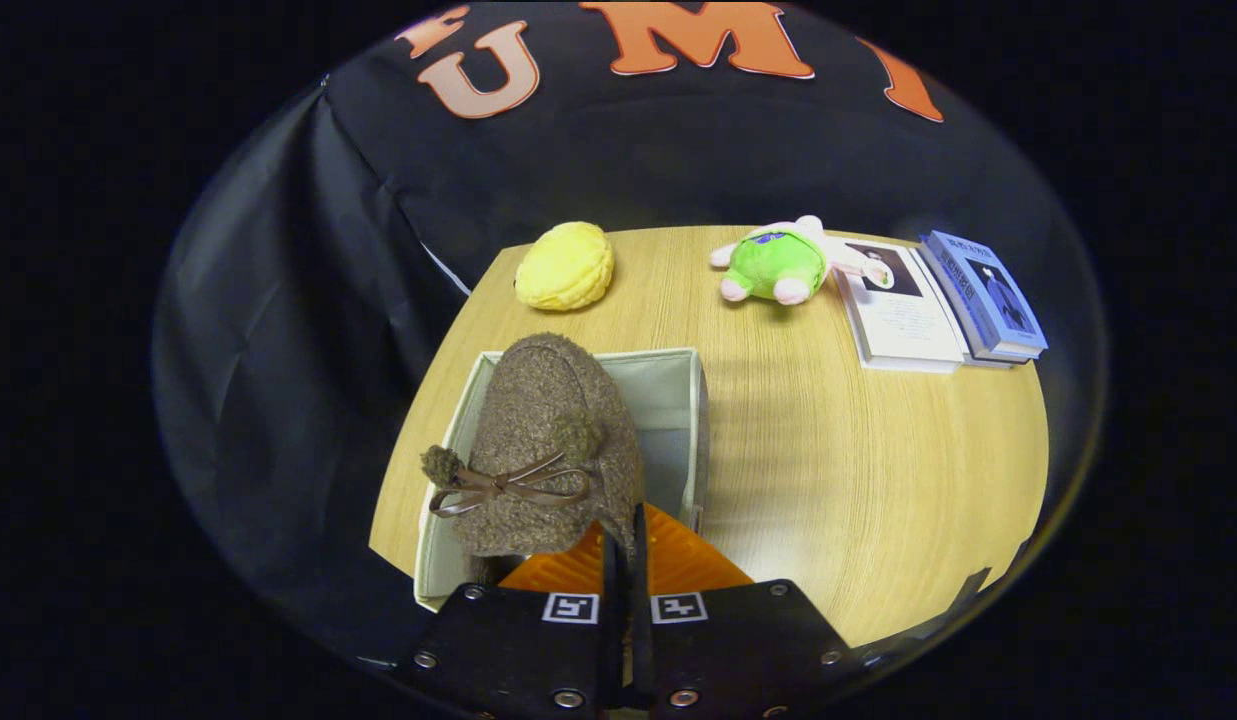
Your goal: Open the storage box then place both shoes into the box .Put the left shoe in first, then the right shoe, with the right side of both shoes facing outward in a uniform manner.
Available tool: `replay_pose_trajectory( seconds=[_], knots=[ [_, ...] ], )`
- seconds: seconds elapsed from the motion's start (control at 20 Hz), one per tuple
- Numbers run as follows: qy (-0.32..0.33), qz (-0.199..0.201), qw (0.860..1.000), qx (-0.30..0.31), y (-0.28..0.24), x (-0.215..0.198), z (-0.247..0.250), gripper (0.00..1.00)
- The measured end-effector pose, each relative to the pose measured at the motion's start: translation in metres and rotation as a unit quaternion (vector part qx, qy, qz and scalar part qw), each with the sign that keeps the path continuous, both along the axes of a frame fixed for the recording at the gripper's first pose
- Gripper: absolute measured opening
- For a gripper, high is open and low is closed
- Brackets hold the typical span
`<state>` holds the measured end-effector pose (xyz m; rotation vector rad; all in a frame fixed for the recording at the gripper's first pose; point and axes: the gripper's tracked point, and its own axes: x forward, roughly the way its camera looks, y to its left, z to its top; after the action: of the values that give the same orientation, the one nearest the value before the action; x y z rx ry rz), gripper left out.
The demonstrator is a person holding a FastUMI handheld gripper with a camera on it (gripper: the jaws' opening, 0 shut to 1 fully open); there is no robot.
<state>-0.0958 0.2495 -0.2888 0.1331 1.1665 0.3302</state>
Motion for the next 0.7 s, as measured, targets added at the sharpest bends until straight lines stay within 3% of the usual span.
replay_pose_trajectory(
  seconds=[0.3,0.45,0.65,0.7],
  knots=[
    [0.01,-0.005,0.998,-0.057,0.007,-0.004,-0.025,0.06],
    [0.011,-0.017,0.996,-0.089,0.003,-0.006,-0.03,0.11],
    [0.016,-0.006,0.998,-0.059,0.012,-0.005,-0.022,0.21],
    [0.018,-0.002,0.999,-0.046,0.014,-0.007,-0.017,0.28]
  ],
)
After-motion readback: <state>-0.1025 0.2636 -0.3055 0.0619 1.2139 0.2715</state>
